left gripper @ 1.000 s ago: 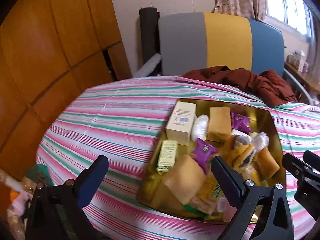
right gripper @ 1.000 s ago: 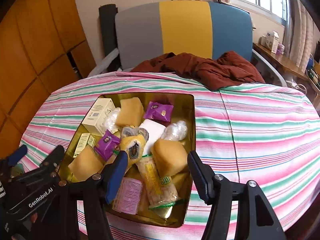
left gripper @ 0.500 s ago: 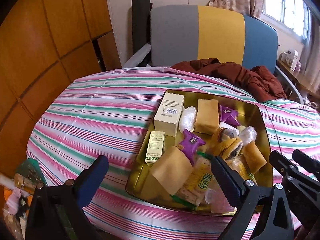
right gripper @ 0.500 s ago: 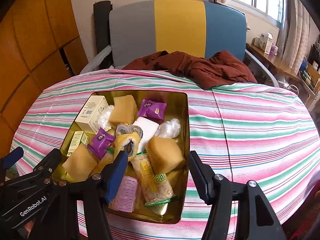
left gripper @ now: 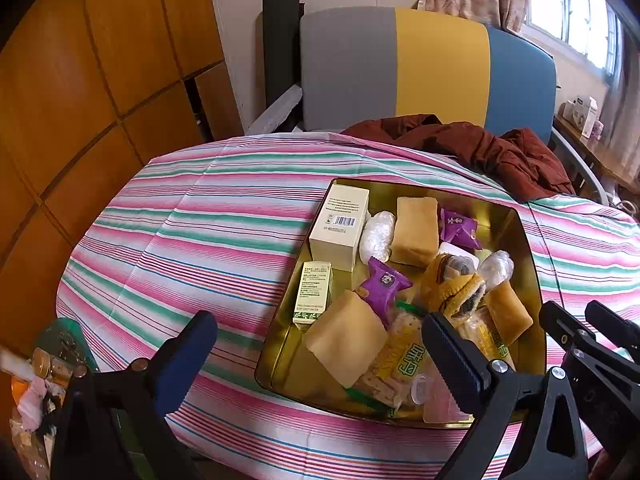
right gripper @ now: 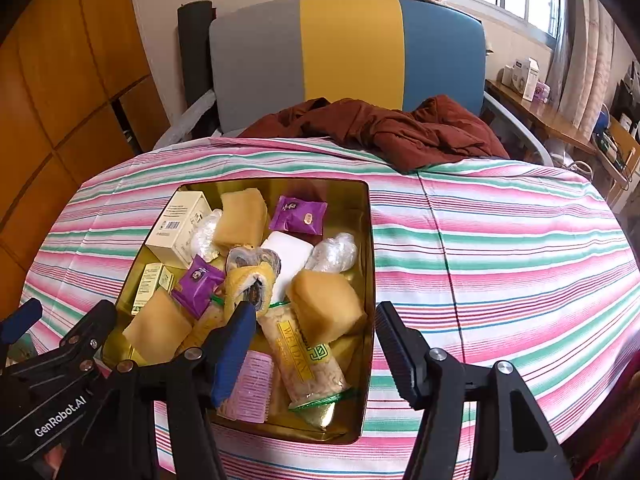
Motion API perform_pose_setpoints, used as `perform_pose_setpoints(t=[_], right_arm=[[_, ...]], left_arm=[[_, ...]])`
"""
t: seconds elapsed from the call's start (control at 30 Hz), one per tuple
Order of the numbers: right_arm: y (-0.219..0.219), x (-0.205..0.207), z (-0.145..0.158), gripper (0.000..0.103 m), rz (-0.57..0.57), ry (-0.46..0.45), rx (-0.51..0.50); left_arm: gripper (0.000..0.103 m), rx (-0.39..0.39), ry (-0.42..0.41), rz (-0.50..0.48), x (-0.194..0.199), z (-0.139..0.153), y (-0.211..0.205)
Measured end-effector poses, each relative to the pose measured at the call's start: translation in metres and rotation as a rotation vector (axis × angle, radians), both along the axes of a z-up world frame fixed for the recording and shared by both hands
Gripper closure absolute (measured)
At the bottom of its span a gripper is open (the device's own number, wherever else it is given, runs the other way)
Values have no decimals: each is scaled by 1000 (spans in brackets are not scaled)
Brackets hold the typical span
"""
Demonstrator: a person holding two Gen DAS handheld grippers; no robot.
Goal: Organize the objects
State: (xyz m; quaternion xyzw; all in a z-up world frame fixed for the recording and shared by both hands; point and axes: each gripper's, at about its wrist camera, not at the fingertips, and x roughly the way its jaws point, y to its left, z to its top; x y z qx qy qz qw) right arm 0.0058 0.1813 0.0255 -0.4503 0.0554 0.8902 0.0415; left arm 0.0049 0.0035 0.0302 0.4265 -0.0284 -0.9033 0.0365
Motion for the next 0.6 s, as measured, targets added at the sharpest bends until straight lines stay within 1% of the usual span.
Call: perform_pose_setpoints(t=[0.6], right_arm=[[1, -2, -6, 40, -15, -17, 3]], left_arm=[[0, 6, -47, -10, -5, -7, 2]])
